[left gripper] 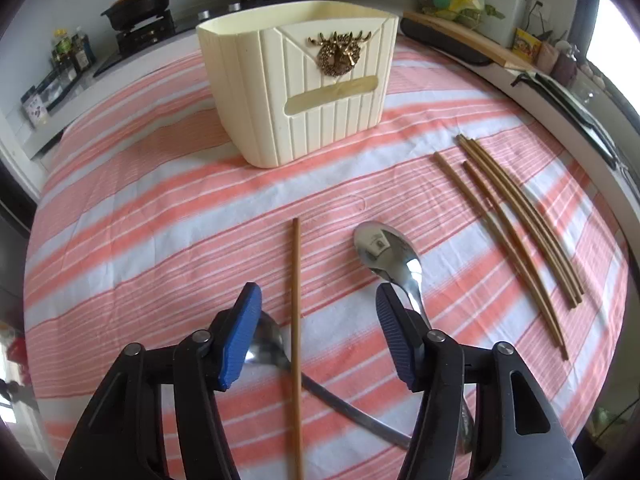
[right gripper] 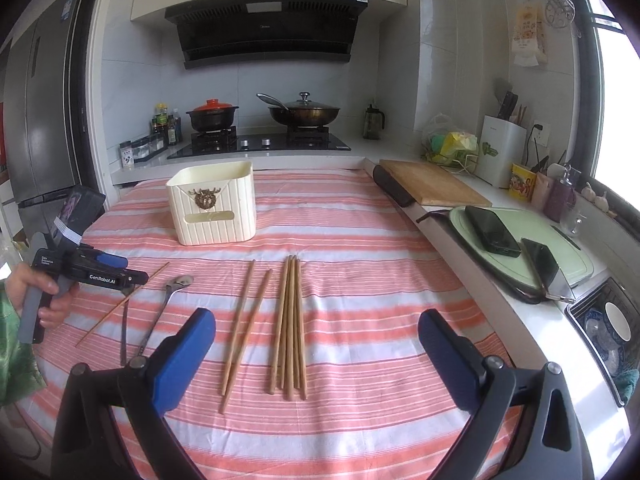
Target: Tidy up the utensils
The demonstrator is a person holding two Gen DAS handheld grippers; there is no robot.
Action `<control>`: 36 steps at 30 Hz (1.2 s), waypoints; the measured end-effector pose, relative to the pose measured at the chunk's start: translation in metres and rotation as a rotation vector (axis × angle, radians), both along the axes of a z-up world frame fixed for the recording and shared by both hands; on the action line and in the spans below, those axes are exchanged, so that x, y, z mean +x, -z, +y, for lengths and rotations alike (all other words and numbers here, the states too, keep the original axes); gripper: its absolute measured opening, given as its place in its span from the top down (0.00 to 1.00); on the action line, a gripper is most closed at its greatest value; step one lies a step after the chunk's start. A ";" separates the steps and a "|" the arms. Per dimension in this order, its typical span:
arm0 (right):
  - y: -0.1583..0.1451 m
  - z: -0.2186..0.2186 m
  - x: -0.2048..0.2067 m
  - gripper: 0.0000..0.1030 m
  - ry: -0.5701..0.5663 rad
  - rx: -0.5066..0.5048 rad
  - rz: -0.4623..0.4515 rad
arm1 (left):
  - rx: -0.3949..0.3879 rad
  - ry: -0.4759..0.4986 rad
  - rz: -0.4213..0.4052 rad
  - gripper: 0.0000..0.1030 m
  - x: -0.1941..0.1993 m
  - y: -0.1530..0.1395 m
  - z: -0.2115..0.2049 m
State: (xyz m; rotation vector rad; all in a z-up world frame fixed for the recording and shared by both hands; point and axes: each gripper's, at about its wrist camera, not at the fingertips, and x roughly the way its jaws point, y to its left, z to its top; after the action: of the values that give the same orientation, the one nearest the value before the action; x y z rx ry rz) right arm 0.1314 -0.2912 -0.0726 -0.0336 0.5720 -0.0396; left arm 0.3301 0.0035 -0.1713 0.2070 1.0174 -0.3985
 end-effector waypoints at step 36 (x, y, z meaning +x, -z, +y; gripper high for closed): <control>0.127 -0.018 0.199 0.94 -0.240 0.203 0.598 | 0.019 -0.034 -0.013 0.97 0.018 0.015 -0.001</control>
State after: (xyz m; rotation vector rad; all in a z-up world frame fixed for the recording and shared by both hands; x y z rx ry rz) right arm 0.3303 -0.3097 -0.1999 0.0864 1.1637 0.2710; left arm 0.3479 0.0021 -0.1867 0.2092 1.0110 -0.3566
